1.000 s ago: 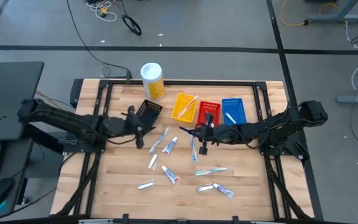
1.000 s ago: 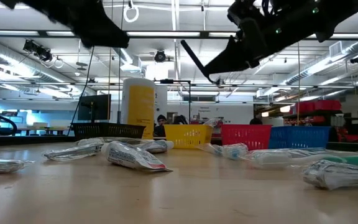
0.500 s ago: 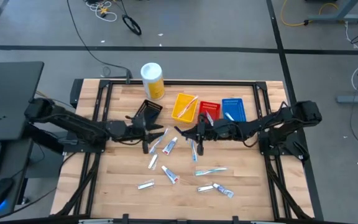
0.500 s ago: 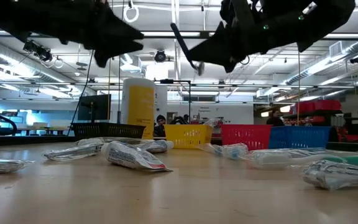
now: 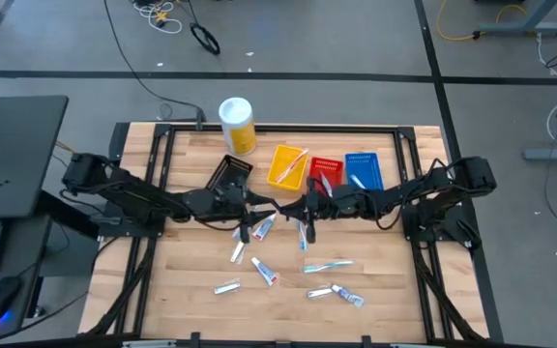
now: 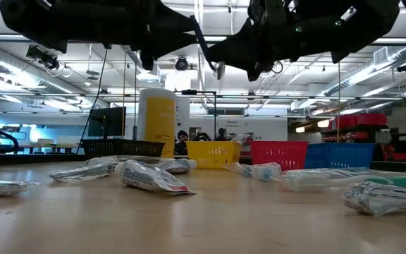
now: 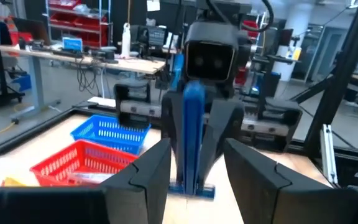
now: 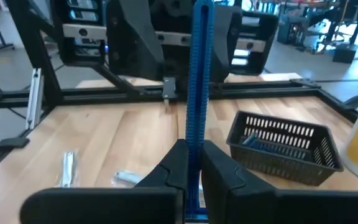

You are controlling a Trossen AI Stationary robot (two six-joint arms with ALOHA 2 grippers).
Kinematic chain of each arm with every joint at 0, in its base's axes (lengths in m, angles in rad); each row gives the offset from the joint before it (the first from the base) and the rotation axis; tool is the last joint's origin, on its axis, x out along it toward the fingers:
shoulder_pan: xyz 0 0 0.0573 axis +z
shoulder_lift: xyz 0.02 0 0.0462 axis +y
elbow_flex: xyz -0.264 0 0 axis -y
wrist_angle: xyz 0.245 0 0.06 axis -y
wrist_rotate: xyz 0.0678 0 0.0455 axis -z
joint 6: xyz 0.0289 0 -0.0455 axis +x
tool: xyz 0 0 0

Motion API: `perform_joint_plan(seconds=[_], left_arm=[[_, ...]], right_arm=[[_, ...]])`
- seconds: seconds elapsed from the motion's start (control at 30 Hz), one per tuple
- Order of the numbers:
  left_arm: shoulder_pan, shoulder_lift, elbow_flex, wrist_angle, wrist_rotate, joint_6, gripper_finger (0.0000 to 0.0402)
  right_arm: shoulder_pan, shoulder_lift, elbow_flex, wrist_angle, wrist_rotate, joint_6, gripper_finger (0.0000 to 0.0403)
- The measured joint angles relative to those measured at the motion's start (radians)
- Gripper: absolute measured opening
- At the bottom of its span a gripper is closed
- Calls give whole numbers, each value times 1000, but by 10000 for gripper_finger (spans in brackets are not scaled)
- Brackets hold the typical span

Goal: Pick & Place Travel size toiletries
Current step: Put the blue razor into the black bin

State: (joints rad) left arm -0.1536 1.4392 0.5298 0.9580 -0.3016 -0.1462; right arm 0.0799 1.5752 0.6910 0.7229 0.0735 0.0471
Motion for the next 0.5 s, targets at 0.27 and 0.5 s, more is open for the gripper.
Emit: perform_joint_plan(seconds=[0.27, 0.5], left_arm=[[2, 4, 29, -10, 16, 22, 160], [20, 4, 32, 1, 20, 13, 156]], right_arm=[[0, 0, 0, 21, 1, -2, 26], [0, 0, 6, 31, -5, -8, 26]])
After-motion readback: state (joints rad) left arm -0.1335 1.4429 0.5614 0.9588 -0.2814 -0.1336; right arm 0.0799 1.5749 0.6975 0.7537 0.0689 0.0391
